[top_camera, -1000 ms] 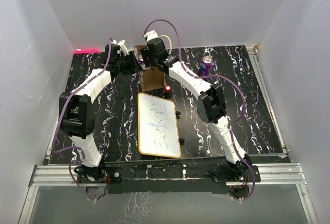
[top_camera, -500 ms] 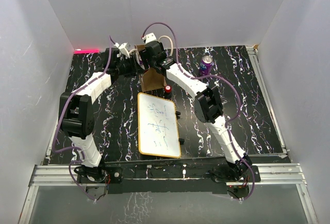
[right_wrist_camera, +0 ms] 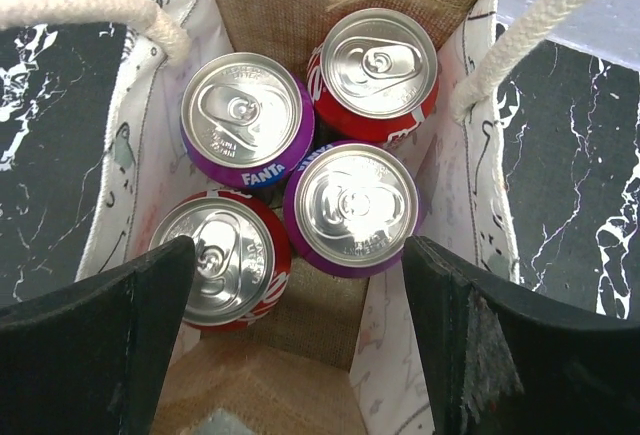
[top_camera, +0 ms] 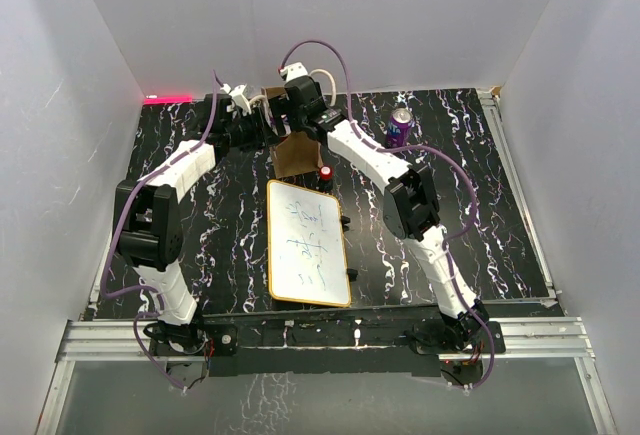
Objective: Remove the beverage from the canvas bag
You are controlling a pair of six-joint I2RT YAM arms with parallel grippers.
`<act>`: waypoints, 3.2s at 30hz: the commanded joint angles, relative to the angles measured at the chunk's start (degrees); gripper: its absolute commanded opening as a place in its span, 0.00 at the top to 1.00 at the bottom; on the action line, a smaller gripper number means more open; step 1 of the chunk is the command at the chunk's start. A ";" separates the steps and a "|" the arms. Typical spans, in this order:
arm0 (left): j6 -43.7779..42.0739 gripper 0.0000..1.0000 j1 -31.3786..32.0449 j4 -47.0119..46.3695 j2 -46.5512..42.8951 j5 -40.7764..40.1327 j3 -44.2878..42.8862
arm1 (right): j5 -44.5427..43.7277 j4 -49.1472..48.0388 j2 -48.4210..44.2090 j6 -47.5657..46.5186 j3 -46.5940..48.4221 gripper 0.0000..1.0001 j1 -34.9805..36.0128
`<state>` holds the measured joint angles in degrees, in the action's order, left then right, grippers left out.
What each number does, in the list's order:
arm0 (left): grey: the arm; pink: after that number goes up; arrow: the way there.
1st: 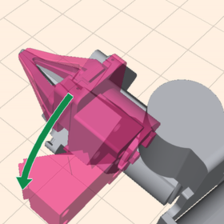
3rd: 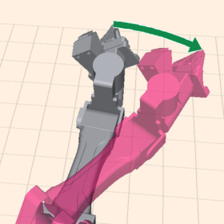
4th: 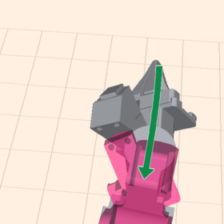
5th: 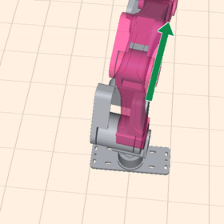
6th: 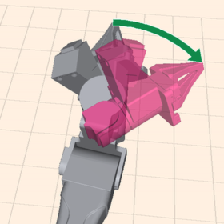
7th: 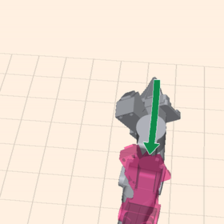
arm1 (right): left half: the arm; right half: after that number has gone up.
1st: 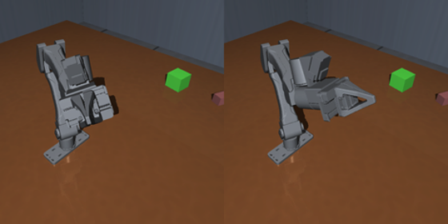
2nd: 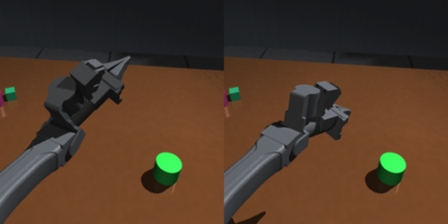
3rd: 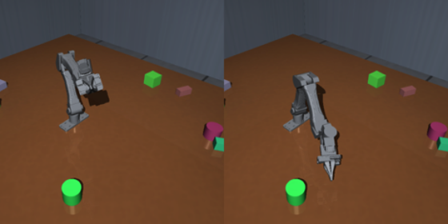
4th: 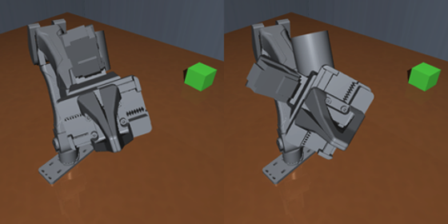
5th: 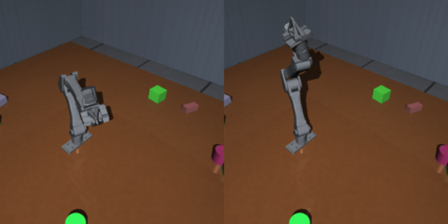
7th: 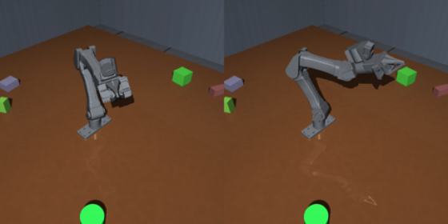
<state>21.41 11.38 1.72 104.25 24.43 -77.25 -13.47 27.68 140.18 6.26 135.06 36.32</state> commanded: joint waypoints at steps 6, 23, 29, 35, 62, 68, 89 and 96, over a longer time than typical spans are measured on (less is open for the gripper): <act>-1.97 0.59 1.06 9.31 -3.52 -2.70 2.67 | 6.02 2.31 -4.78 0.86 -0.35 0.17 -0.04; -3.13 0.74 1.08 9.71 -4.04 -6.76 4.66 | 2.66 2.80 -0.28 1.69 1.16 0.18 3.04; -3.81 0.76 1.02 11.09 -3.42 -8.77 3.91 | 0.55 3.08 0.79 3.13 1.60 0.17 3.79; -4.14 0.78 1.06 11.79 -4.11 -11.02 4.18 | -4.07 4.64 2.31 4.79 2.54 0.17 4.18; -3.83 0.78 1.00 10.25 -4.47 -9.40 4.35 | -2.02 -1.23 9.86 3.63 6.06 0.25 4.37; -3.48 0.78 0.94 9.90 -4.15 -8.42 4.22 | -2.98 -4.28 5.40 1.59 6.09 0.49 4.54; -3.48 0.75 0.94 8.75 -5.56 -7.77 5.34 | -7.68 -15.94 -8.74 0.24 5.18 0.92 4.20; -3.56 0.74 1.01 8.57 -5.66 -7.46 5.53 | -7.71 -16.60 -12.84 1.31 1.17 0.92 3.94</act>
<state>19.03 12.12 7.25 101.45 15.84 -73.10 -18.98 20.34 133.78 6.59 135.92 40.77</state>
